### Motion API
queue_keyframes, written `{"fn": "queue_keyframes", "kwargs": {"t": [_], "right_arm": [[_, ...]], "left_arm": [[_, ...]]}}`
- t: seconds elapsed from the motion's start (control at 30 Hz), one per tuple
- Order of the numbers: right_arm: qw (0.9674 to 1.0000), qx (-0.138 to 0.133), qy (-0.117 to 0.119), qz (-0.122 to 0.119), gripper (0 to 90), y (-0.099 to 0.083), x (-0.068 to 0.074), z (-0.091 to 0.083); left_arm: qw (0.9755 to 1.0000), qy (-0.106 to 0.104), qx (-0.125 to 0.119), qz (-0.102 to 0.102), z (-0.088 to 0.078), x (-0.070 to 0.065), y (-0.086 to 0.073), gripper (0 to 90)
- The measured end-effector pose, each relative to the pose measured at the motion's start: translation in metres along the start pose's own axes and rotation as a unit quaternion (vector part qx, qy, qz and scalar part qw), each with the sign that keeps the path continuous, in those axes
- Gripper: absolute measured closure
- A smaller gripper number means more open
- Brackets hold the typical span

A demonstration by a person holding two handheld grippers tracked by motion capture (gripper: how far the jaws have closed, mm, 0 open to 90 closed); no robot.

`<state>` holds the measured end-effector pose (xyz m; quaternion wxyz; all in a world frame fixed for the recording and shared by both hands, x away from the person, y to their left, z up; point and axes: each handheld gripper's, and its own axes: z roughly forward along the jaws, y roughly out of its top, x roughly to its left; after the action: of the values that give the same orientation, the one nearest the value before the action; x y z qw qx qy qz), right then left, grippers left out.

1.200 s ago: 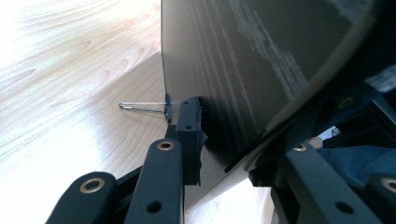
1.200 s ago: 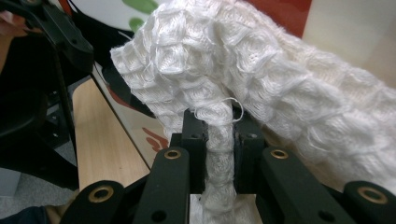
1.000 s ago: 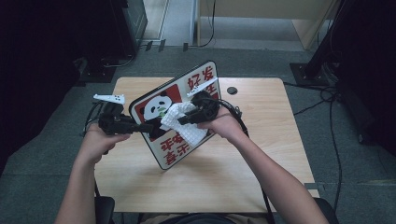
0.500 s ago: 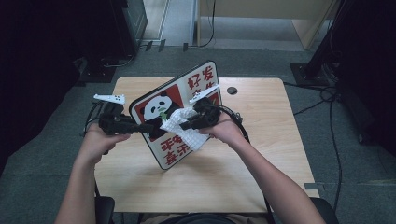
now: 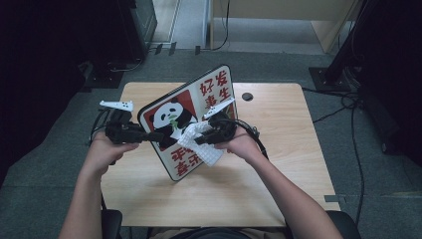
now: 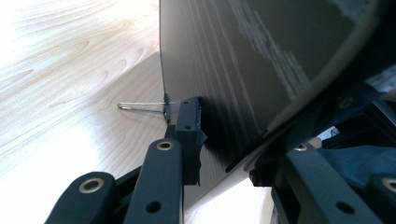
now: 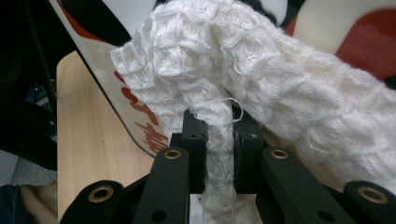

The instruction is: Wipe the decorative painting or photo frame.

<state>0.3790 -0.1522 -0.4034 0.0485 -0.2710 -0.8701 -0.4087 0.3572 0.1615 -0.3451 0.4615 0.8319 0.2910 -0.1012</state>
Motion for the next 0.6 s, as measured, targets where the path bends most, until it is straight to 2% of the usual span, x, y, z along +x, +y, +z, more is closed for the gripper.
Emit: {"fn": "queue_keyframes", "kwargs": {"t": [0.6], "right_arm": [[0.9997,0.011,0.004,0.022,79.4,-0.032,-0.007,0.018]], "left_arm": [[1.0,0.0,0.0,0.0,0.001,0.0,0.0,71.1]]}}
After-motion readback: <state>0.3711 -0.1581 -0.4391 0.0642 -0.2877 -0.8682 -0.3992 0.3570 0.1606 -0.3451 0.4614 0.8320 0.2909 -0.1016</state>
